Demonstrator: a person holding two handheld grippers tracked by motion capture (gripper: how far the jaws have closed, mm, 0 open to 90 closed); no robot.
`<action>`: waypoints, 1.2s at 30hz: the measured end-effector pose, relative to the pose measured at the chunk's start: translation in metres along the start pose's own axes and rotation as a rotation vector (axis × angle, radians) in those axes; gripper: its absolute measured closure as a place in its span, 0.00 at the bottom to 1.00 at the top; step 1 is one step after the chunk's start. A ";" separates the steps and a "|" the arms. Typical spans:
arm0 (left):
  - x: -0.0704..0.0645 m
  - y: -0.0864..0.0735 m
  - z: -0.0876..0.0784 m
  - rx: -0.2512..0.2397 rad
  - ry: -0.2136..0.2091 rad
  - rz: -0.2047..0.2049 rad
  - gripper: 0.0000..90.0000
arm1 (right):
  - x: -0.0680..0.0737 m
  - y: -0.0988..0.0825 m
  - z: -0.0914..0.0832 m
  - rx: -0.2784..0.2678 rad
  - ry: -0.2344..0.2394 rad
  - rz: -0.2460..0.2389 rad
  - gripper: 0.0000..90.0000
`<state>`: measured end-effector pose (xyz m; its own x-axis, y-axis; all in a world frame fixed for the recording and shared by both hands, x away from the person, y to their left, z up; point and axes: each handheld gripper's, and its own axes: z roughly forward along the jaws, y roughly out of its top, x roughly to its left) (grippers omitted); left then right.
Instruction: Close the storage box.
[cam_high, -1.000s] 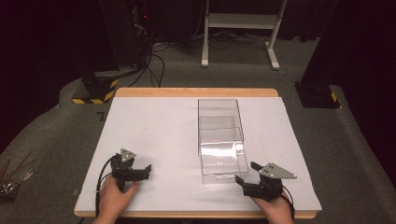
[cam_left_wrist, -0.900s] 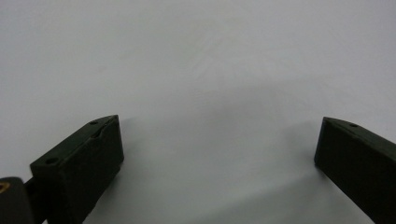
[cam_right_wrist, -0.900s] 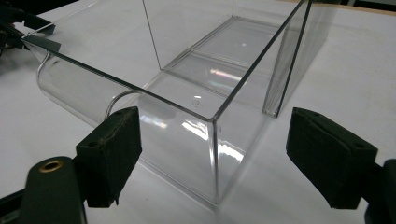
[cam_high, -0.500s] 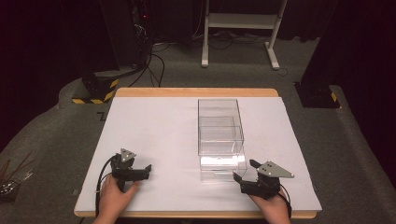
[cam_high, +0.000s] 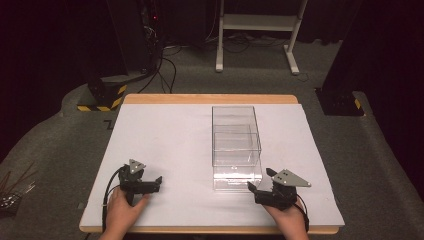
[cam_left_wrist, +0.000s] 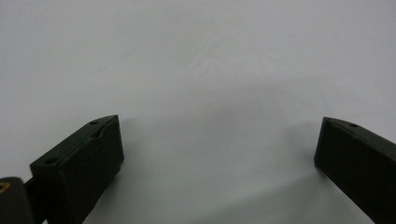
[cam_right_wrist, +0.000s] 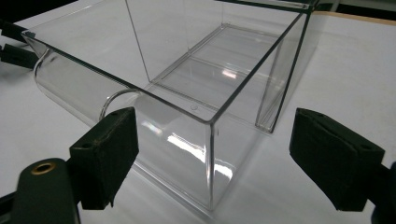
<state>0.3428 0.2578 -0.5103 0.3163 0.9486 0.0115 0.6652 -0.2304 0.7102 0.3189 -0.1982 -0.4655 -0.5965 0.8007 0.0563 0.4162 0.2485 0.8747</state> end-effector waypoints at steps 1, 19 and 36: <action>0.000 0.000 0.000 0.000 0.000 -0.001 0.02 | -0.001 -0.001 0.001 -0.004 -0.001 0.003 0.17; 0.000 0.000 0.000 0.000 -0.001 -0.001 0.02 | -0.009 0.005 0.016 -0.008 -0.036 0.025 0.18; 0.000 0.000 0.000 0.000 0.000 -0.001 0.02 | -0.020 0.013 0.032 -0.013 -0.057 0.045 0.16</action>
<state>0.3428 0.2577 -0.5103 0.3159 0.9487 0.0107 0.6655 -0.2296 0.7102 0.3576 -0.1936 -0.4709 -0.5376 0.8404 0.0683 0.4326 0.2053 0.8779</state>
